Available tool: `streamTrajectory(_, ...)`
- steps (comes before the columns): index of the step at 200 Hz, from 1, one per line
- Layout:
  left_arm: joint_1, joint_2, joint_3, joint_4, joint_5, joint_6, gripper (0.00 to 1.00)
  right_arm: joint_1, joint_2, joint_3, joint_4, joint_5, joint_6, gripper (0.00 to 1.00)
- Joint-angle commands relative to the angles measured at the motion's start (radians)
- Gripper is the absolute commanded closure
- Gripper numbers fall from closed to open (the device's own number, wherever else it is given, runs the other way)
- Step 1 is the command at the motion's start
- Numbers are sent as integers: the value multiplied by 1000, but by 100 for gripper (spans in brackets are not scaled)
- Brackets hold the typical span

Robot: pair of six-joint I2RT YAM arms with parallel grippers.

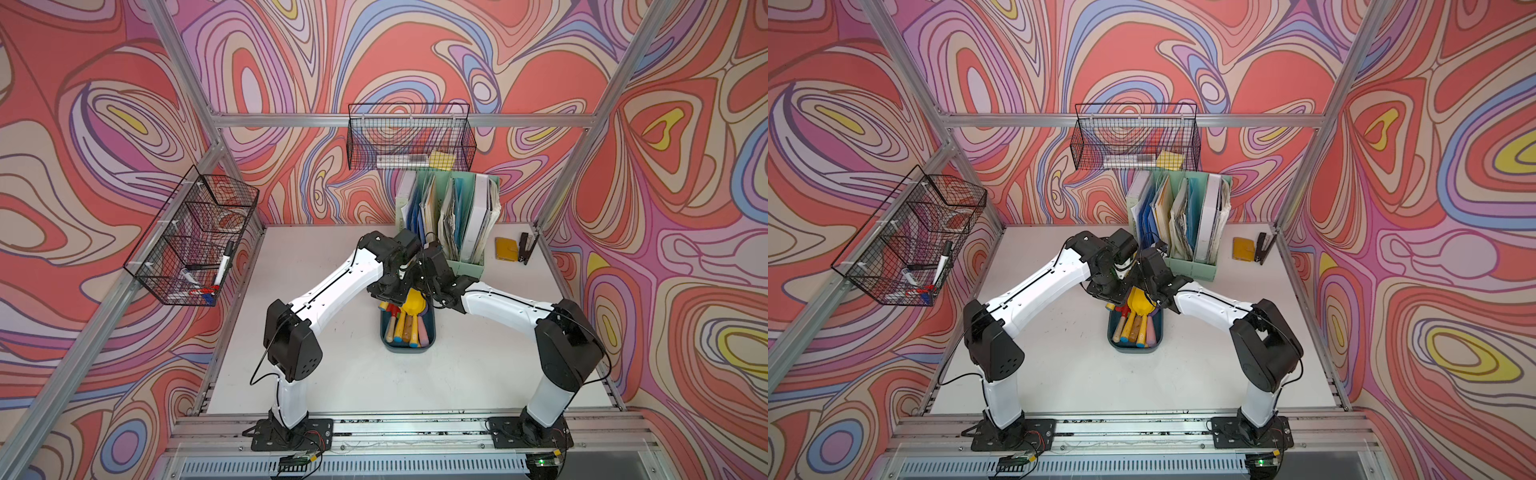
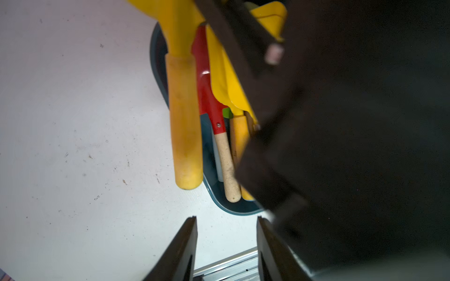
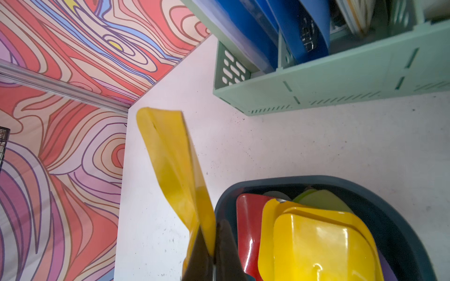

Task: Put the shovel into the storage box
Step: Place the shovel in the storage box.

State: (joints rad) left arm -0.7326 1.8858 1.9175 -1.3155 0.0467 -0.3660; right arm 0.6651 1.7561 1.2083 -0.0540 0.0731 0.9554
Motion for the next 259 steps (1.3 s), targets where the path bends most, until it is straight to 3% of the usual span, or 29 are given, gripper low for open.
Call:
streamTrajectory(1,7,-29,-8,34,6,58,55,12,-37,-25,64,-30,-19,100)
streamTrajectory(72,84,-90,-15,89,5,135,56,10,-93,-37,-22,-103,-138,100)
streamTrajectory(136,125,-245,-183,195,69,181,56,-2,-83,-11,-144,-204,-245,100)
streamTrajectory(197,156,-357,-329,317,135,202,56,-2,-54,-35,-149,-205,-235,100)
streamTrajectory(259,170,-381,-369,328,170,214,56,-2,-13,-75,-123,-188,-188,100)
